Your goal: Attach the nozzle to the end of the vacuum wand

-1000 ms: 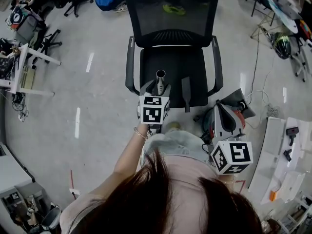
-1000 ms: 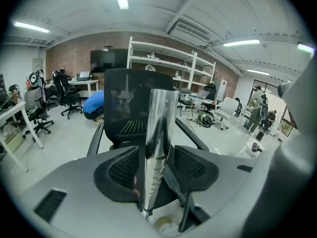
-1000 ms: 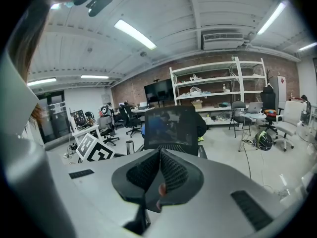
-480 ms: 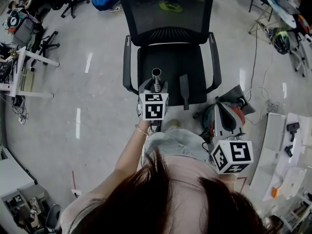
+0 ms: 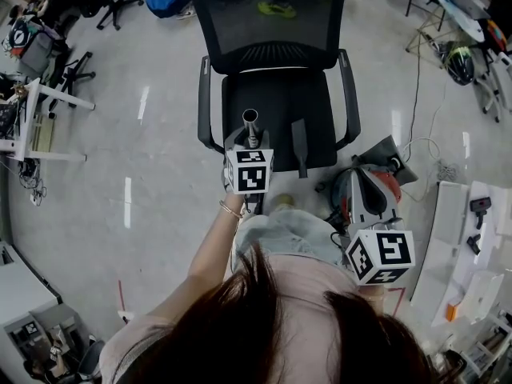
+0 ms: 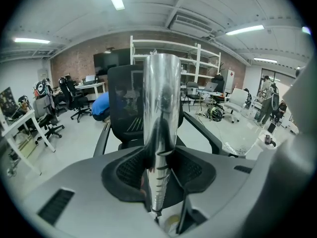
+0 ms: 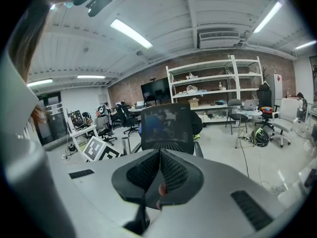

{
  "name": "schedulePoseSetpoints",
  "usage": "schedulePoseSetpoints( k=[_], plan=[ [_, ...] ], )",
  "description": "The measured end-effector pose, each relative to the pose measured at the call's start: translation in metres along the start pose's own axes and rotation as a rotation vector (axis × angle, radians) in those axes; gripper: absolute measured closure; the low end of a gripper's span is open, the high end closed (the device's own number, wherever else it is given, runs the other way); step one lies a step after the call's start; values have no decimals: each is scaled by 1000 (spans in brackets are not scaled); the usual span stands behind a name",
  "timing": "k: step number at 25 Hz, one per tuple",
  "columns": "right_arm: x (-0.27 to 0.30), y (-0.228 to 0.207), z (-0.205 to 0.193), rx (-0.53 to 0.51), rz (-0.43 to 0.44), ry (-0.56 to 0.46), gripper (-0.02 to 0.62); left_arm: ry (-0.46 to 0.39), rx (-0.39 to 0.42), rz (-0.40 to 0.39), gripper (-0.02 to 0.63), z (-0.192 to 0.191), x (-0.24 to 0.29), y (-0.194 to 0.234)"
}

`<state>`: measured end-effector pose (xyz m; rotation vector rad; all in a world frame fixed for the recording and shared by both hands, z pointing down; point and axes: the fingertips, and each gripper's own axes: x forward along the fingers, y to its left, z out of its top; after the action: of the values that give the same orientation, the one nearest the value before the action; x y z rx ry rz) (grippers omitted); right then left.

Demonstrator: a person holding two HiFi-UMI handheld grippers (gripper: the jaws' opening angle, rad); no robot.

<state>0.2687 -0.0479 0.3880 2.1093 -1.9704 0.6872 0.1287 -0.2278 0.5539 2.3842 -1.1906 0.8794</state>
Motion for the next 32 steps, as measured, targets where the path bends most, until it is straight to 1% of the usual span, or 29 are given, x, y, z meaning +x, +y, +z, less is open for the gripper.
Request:
schedulePoseSetpoints(
  k=[1, 6, 10, 20, 26, 32],
  plan=[
    [-1, -1, -1, 1, 0, 0, 569, -2, 5, 5, 440, 0, 0, -1],
    [-1, -7, -4, 4, 1, 7, 569, -6, 3, 22, 443, 0, 3, -2],
    [2, -10, -10, 10, 14, 19, 569, -31, 11, 32, 446, 0, 4, -2],
    [23, -14, -34, 18, 96, 78, 569, -58, 7, 40, 446, 2, 6, -4],
    [49, -20, -68, 42, 163, 163, 568, -58, 4, 35, 446, -1, 7, -2],
    [86, -29, -126, 118, 235, 314, 568, -59, 19, 29, 446, 1, 3, 2]
  ],
)
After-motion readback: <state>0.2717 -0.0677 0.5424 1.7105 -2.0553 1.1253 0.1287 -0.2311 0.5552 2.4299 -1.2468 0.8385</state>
